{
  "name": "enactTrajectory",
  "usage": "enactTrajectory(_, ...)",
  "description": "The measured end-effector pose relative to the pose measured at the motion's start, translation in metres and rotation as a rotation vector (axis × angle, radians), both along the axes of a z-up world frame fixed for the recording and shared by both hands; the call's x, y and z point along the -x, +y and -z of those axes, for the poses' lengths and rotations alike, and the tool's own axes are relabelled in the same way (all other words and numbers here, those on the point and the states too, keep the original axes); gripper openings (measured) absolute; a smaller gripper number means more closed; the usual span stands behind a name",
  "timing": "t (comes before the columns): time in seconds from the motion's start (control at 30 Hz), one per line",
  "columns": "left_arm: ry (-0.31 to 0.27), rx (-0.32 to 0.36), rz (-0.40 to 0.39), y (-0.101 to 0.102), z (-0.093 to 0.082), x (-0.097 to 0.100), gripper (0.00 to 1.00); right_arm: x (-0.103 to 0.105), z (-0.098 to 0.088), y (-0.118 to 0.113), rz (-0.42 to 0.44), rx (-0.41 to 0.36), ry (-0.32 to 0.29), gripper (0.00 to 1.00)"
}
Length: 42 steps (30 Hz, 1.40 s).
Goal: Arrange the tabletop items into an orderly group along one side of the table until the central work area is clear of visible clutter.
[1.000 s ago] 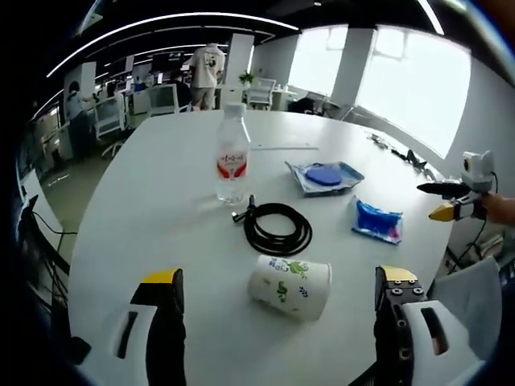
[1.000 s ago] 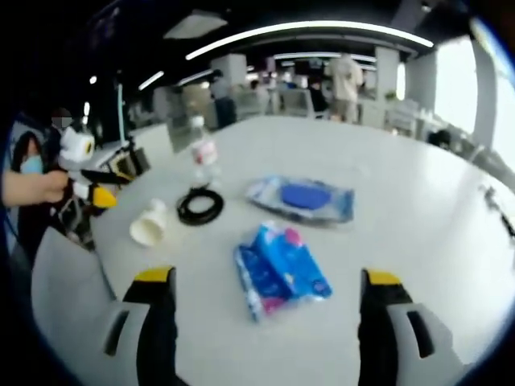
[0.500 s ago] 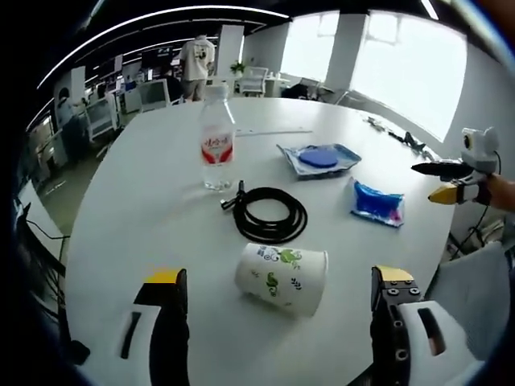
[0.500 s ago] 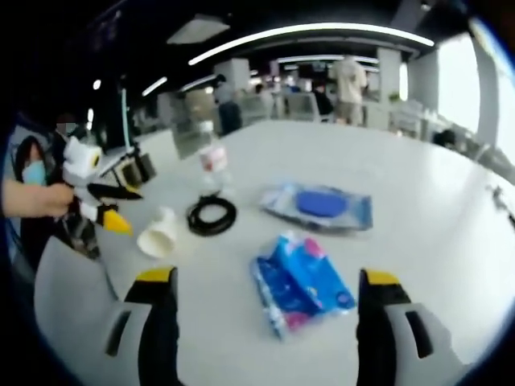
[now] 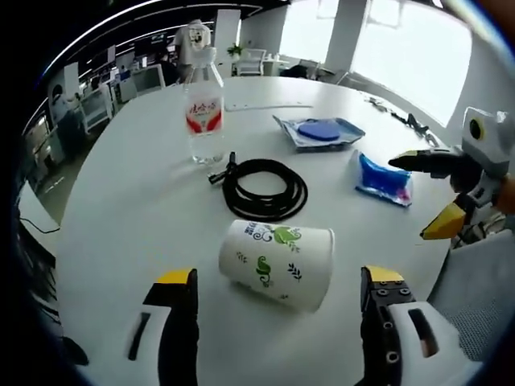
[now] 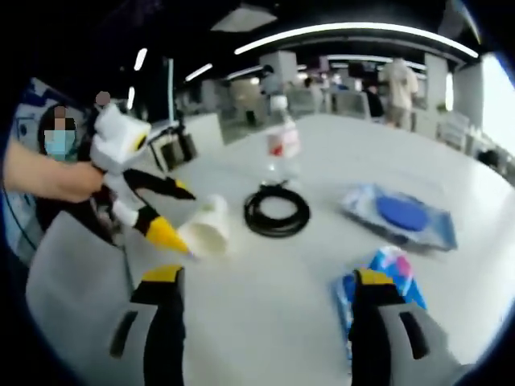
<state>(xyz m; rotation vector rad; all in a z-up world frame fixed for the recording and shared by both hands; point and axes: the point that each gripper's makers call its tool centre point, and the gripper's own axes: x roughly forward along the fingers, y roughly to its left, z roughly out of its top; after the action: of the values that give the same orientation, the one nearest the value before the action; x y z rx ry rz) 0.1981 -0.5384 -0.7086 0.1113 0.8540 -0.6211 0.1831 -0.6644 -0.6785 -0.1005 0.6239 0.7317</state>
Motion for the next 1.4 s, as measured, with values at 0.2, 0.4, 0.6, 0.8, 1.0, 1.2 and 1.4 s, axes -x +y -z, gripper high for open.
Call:
enactTrajectory(0.2, 0.0, 0.005, -0.002, 0.002, -0.001, -0.002, 0.79, -0.011, -0.003, 0.027, -0.072, 0.0, -0.031, 0.73)
enactTrajectory(0.4, -0.002, 0.009, -0.014, 0.009, -0.003, -0.006, 0.79, -0.014, -0.002, 0.03, -0.083, -0.004, -0.029, 0.73)
enactTrajectory(0.6, 0.003, 0.012, -0.018, 0.012, 0.002, -0.006, 0.79, -0.014, 0.013, 0.034, -0.111, 0.026, -0.007, 0.72)
enactTrajectory(0.8, 0.013, -0.003, -0.006, 0.013, 0.007, -0.002, 0.78, -0.017, 0.021, 0.057, -0.148, -0.007, 0.019, 0.61)
enactTrajectory(1.0, 0.023, -0.008, 0.002, 0.013, 0.01, 0.0, 0.77, -0.02, 0.03, 0.07, -0.192, 0.016, 0.012, 0.54)
enactTrajectory(1.2, 0.028, -0.003, 0.001, 0.014, 0.012, 0.0, 0.76, -0.016, 0.035, 0.08, -0.263, 0.036, -0.003, 0.39)
enactTrajectory(1.4, 0.047, 0.032, -0.023, 0.014, 0.015, -0.001, 0.74, -0.018, 0.035, 0.082, -0.292, 0.037, -0.016, 0.12)
